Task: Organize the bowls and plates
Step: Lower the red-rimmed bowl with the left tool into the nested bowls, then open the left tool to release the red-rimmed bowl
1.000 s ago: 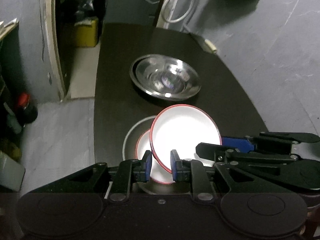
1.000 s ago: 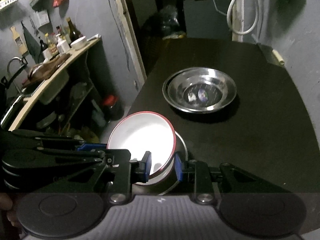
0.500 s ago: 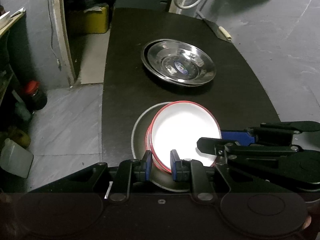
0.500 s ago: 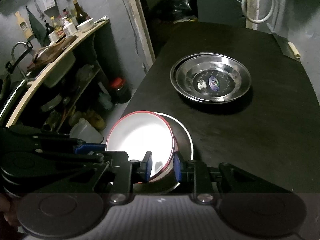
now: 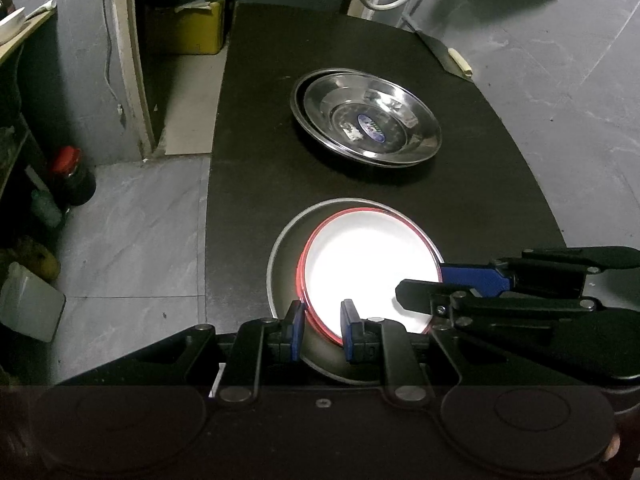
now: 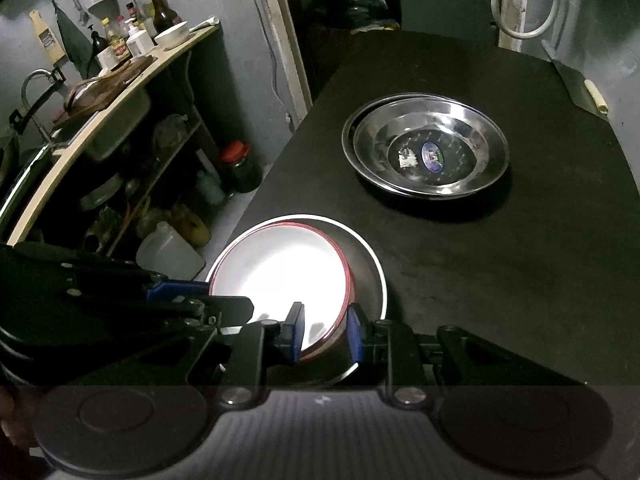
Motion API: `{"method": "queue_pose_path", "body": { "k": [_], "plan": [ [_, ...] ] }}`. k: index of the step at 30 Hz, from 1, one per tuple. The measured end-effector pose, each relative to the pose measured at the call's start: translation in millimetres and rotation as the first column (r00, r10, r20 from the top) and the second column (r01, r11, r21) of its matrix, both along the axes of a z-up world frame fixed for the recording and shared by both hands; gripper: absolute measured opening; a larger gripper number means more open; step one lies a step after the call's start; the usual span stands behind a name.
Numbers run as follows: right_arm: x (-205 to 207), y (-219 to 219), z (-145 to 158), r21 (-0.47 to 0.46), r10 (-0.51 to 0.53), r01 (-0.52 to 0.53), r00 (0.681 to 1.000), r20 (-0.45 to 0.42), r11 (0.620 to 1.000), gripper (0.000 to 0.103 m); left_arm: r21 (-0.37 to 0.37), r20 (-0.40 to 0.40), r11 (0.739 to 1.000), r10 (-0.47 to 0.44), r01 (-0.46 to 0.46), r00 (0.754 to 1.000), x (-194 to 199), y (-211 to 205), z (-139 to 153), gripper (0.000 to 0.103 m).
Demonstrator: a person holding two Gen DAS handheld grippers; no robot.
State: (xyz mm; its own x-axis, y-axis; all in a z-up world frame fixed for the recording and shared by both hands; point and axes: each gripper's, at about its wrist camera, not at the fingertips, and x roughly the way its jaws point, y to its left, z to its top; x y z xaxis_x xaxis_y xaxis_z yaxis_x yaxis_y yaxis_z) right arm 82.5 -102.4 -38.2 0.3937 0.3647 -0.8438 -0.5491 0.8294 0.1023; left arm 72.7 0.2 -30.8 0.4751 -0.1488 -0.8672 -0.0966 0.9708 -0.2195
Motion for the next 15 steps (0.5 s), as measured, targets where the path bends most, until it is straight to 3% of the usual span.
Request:
{"method": "queue_pose_path", "body": {
  "k": [15],
  "plan": [
    [0.0, -4.5, 1.6, 0.01, -0.012, 0.012, 1.0, 0.003, 1.0, 0.027, -0.003, 0.021, 1.0, 0.001, -0.001, 1.0, -2.1, -1.1, 3.7, 0.023]
  ]
}}
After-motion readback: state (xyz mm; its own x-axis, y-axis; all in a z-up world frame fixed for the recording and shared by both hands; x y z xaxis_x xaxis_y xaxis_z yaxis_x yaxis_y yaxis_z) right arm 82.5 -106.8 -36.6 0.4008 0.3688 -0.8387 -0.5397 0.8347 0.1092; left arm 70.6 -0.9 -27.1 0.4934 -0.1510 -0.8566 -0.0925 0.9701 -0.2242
